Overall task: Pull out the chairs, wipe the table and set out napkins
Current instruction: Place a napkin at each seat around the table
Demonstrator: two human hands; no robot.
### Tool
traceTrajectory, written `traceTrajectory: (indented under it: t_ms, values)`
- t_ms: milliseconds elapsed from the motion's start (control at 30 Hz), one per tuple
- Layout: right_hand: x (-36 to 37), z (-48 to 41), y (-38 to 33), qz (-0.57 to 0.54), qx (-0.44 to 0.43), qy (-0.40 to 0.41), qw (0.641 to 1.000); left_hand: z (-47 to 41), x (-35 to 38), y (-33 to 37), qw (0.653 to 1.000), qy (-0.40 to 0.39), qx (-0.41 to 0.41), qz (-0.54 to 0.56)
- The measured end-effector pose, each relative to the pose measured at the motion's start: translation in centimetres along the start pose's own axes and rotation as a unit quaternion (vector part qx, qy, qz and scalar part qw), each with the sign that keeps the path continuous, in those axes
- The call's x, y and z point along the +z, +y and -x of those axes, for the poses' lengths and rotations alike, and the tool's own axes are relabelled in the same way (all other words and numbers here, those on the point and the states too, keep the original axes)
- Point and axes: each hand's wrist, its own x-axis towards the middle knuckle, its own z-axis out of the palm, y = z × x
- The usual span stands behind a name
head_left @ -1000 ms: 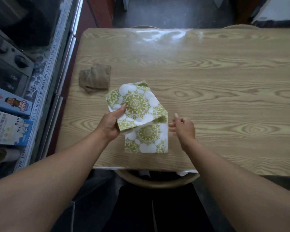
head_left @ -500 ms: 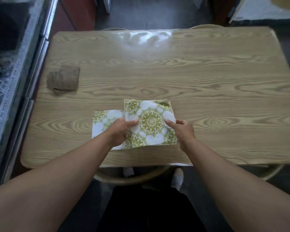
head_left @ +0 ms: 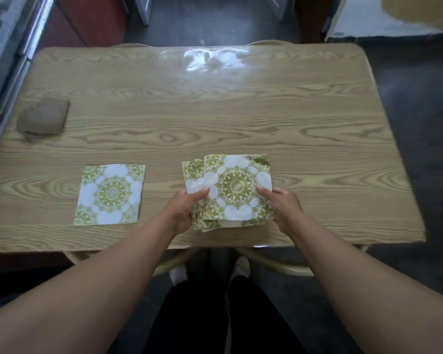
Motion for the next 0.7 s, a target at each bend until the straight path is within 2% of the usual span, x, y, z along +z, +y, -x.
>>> traceTrajectory:
  t_ms: [300, 700]
  values:
    - [-2.7, -0.2, 0.1, -0.017, -0.031, 0.03, 0.999, 0.1, 3.1, -0.9, 0.999, -0.023, 0.033, -0.024]
    - [-5.4, 1.9, 2.1, 0.019, -0.071, 0.07, 0.995, 0.0, 2.5, -3.7, 0.998, -0.042, 0.026, 0.028]
